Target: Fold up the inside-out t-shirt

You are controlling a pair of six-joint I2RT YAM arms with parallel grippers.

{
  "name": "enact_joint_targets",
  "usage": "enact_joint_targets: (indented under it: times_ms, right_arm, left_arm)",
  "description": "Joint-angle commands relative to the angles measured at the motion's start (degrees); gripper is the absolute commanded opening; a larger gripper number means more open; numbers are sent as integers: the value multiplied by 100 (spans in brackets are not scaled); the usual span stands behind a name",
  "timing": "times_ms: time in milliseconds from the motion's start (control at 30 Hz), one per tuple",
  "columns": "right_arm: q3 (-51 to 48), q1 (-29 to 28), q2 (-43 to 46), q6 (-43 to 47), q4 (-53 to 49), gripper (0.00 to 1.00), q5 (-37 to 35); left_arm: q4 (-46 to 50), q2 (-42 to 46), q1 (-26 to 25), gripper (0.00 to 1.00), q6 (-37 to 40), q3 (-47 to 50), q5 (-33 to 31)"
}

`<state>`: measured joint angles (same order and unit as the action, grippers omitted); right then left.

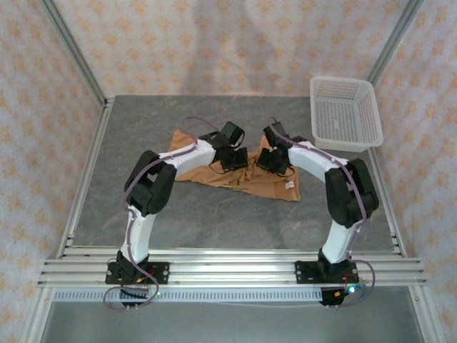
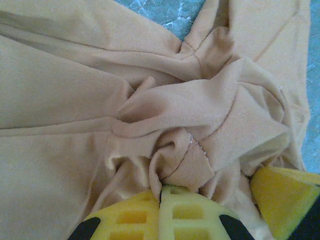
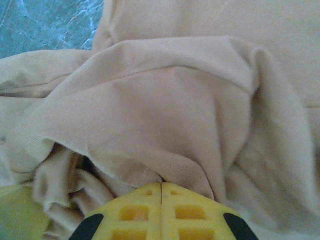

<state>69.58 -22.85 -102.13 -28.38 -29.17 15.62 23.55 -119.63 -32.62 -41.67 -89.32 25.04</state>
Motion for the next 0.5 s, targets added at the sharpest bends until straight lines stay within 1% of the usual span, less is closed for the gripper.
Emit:
enact_joint_targets:
  times_ms: [0, 133, 233, 333, 467]
  right_arm:
    - [-297, 318, 762, 261, -295, 0, -346]
    - [-822, 688, 1437, 384, -396, 0, -356]
    - [-1239, 815, 1803, 402, -361, 0, -428]
    - [-1612, 835, 1912, 369, -108, 0, -239]
    - [-1577, 828, 1689, 427, -239, 0, -82]
  left_arm:
    - [195, 727, 196, 0, 194, 204, -156]
    - [181, 1172, 278, 0, 230, 537, -217]
    - [46, 1254, 274, 0, 167, 732, -186]
    - [-200, 1153, 263, 0, 18, 875, -51]
    - [-263, 1056, 130, 0, -25, 847, 11]
